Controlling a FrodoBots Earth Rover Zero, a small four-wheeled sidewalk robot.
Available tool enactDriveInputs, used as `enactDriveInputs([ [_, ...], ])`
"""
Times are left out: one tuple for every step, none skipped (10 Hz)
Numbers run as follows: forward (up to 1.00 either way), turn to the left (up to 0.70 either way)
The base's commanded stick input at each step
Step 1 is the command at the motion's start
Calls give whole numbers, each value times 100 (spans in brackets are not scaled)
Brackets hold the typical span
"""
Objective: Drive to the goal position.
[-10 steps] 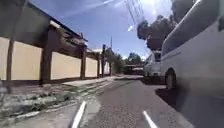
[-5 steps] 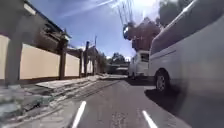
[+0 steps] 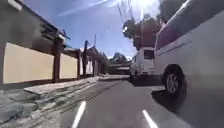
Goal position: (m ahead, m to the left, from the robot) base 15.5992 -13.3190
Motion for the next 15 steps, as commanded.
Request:
enactDriveInputs([
  [100, -16],
  [100, 9],
  [100, 3],
  [100, 5],
  [100, 5],
  [100, 2],
  [100, 0],
  [100, 0],
  [100, 0],
  [100, -26],
  [100, -40],
  [100, -40],
  [100, -40],
  [100, -40],
  [100, -39],
])
